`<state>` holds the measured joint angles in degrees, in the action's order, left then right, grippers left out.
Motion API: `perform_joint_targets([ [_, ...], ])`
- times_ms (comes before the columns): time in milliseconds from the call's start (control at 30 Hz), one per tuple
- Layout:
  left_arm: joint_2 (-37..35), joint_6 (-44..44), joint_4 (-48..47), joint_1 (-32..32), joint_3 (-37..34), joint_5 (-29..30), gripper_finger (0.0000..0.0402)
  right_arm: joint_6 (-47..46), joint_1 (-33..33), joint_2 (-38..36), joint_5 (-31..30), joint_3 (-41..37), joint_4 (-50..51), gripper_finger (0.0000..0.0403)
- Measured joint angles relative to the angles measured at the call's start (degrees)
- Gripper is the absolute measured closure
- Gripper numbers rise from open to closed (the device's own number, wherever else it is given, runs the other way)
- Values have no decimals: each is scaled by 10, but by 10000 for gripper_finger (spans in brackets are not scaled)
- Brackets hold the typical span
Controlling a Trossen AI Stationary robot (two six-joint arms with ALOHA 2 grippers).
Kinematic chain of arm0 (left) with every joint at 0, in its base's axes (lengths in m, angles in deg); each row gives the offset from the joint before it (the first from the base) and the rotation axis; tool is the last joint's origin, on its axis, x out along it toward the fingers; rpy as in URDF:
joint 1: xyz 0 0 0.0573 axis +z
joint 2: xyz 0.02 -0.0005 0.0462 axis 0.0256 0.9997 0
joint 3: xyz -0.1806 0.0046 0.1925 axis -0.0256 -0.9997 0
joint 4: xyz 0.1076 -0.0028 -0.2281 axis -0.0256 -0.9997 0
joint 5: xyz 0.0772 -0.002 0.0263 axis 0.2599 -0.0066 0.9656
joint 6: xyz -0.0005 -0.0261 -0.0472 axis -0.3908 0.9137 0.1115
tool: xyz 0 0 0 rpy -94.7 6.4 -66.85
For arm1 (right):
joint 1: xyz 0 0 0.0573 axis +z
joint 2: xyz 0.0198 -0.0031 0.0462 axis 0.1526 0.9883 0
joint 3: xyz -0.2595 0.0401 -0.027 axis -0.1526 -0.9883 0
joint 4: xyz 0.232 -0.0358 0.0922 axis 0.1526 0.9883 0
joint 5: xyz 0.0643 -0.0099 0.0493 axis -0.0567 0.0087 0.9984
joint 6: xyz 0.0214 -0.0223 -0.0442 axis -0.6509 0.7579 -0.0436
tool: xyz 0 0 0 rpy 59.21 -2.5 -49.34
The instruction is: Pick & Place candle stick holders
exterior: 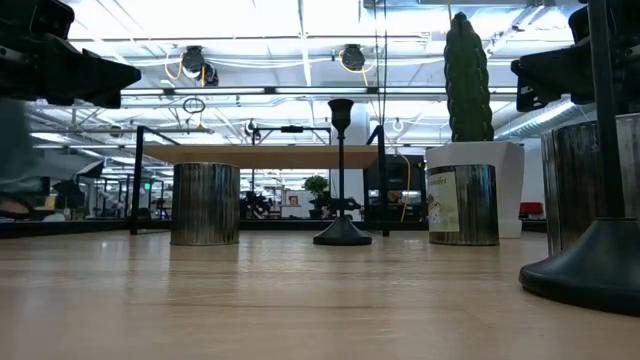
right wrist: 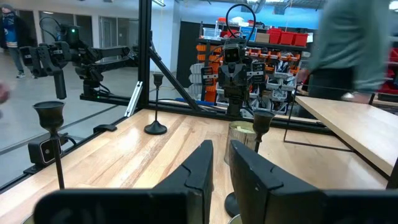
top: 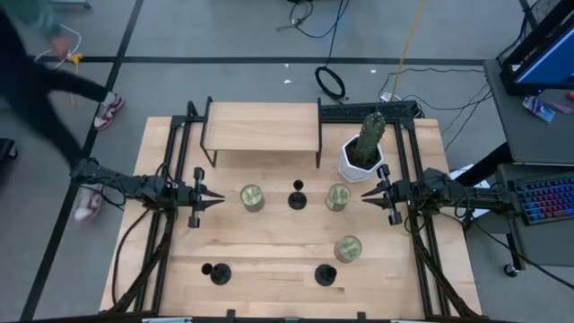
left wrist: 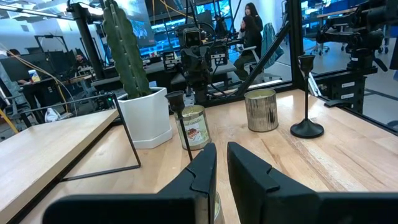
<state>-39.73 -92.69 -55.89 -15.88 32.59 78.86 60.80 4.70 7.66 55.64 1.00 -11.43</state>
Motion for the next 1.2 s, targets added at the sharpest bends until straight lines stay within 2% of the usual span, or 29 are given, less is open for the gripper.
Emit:
perform_joint_targets([
  [333, 0, 0, 0, 0, 0, 0, 355, 1, 0, 0, 0, 0, -1, 360],
  [500, 0, -80, 0, 0, 0, 24, 355, -28, 0, 0, -1, 0, -9, 360],
  [633, 0, -87, 0, 0, 0, 24, 355, -2, 0, 3, 0, 0, -39, 360],
  [867, 0, -68, 2, 0, 0, 23, 355, -15, 0, 5, 0, 0, -117, 360],
  [1100, 0, 39, 12, 0, 0, 11, 355, -20, 0, 16, -3, 0, -127, 360],
  [1200, 0, 50, 22, 0, 0, 15, 355, -17, 0, 45, -23, 0, -183, 352],
])
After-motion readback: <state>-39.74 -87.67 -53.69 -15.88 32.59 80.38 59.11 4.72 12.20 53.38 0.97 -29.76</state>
